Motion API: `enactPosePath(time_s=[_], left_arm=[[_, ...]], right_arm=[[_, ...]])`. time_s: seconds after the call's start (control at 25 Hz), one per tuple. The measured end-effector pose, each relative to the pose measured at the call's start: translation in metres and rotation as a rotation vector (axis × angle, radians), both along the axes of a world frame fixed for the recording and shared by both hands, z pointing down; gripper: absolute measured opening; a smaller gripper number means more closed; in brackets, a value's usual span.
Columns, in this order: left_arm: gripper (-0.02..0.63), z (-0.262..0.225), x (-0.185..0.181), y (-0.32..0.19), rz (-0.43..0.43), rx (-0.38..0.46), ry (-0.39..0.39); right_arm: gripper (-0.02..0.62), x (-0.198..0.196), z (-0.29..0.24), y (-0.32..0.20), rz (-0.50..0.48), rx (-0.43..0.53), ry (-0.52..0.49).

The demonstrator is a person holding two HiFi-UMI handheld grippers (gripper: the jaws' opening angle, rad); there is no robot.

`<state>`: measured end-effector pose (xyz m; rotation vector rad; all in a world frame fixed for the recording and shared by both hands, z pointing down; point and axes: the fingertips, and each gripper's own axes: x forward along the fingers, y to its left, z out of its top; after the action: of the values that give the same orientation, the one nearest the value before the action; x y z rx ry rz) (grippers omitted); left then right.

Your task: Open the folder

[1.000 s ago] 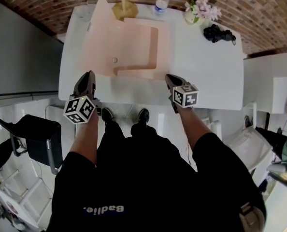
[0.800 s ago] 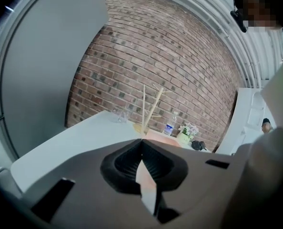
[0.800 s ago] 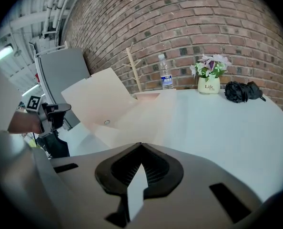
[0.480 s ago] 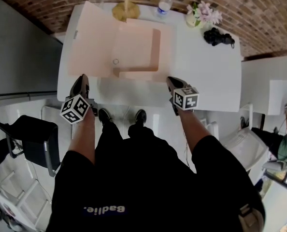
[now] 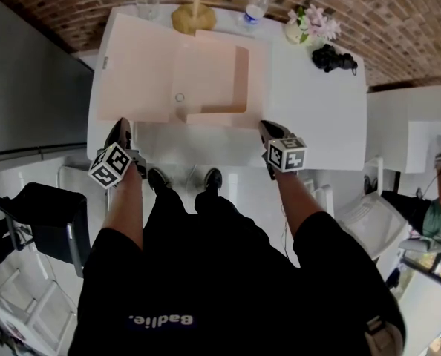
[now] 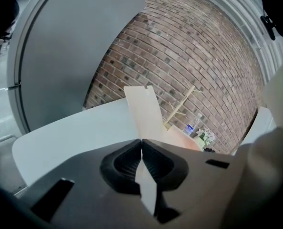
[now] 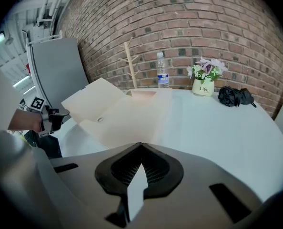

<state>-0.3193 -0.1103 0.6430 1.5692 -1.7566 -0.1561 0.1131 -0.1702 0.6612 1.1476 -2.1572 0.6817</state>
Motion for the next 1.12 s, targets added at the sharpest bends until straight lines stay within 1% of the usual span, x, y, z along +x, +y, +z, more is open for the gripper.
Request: enactPosePath(time_s=[0.2,0.4,0.56,0.76,1.04,1.12], left_arm=[[0.009,0.022,-0.008,-0.003,-0.013,-0.041,0.088],[0.011,0.039,-0.012,-0.003,0.004,-0.092,0.155],[0.012,0.047,-0.014,-0.005,-0.017,-0.111,0.219],[0.012,0.053,-0.016,-0.004,-0.027,-0.138,0.268],[0.014,0.054,-0.015,-0.001,-0.068,-0.136,0.316],[0.014,0.056,-0.015,0.0,-0.082,-0.143,0.34]], right_arm=[[0.029,0.0,-0.001,-0.001,0.032,0.0,0.025],[0.029,-0.001,-0.006,-0.001,0.07,0.001,0.047],[0.029,-0.007,-0.013,-0.002,0.098,0.003,0.047],[0.029,-0.002,-0.007,-0.002,0.11,-0.004,0.077],[0.029,0.004,-0.001,-0.003,0.106,-0.012,0.088],[0.031,0.004,0.0,-0.004,0.1,-0.013,0.092]])
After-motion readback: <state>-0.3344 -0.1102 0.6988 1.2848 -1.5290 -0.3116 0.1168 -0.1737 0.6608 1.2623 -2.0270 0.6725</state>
